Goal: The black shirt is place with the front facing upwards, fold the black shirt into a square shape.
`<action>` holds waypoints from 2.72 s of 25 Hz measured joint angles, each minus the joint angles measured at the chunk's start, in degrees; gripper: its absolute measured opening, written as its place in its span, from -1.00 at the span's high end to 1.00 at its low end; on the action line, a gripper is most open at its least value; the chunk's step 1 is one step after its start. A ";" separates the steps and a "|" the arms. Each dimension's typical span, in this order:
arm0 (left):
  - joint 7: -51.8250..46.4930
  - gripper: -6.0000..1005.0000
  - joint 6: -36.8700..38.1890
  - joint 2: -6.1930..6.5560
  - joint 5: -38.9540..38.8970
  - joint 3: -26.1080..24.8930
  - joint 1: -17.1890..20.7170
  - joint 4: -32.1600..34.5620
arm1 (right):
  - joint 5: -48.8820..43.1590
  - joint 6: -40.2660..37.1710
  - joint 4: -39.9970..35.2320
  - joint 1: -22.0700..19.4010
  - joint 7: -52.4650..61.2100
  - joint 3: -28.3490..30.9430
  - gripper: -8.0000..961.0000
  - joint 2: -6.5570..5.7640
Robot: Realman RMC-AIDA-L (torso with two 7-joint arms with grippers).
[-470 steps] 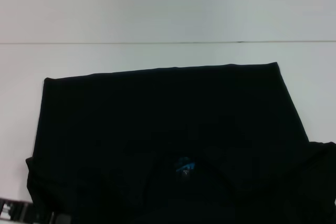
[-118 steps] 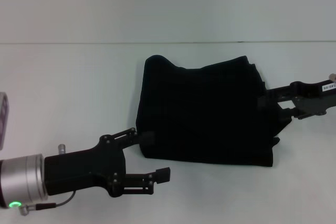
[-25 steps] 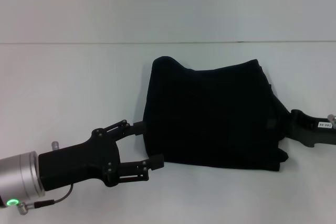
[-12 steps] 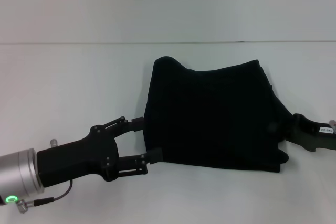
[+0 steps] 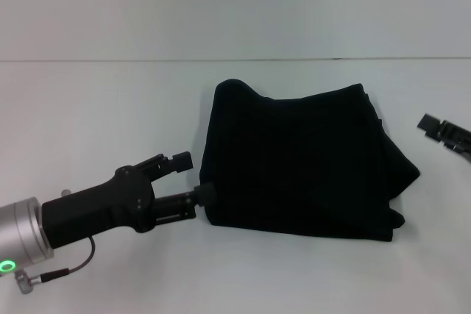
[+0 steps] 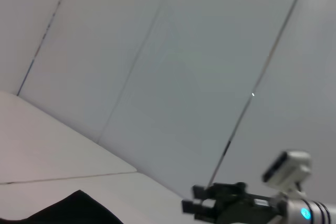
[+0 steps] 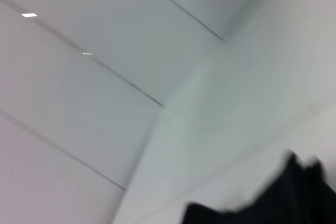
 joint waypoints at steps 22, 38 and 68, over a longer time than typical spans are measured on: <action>-16.16 -0.89 -8.19 2.04 0.02 -3.47 -4.20 -5.64 | -5.45 8.79 6.64 -0.06 -43.66 -6.46 -0.96 3.54; -51.27 -0.89 -14.77 5.02 8.54 -1.92 -6.22 -5.73 | -5.31 6.06 5.32 -1.65 -47.38 -4.88 -0.96 3.44; -74.32 -0.88 -25.85 1.56 12.58 6.38 -10.65 -7.78 | -5.23 -1.90 4.53 -7.23 -55.89 -0.28 -0.96 3.51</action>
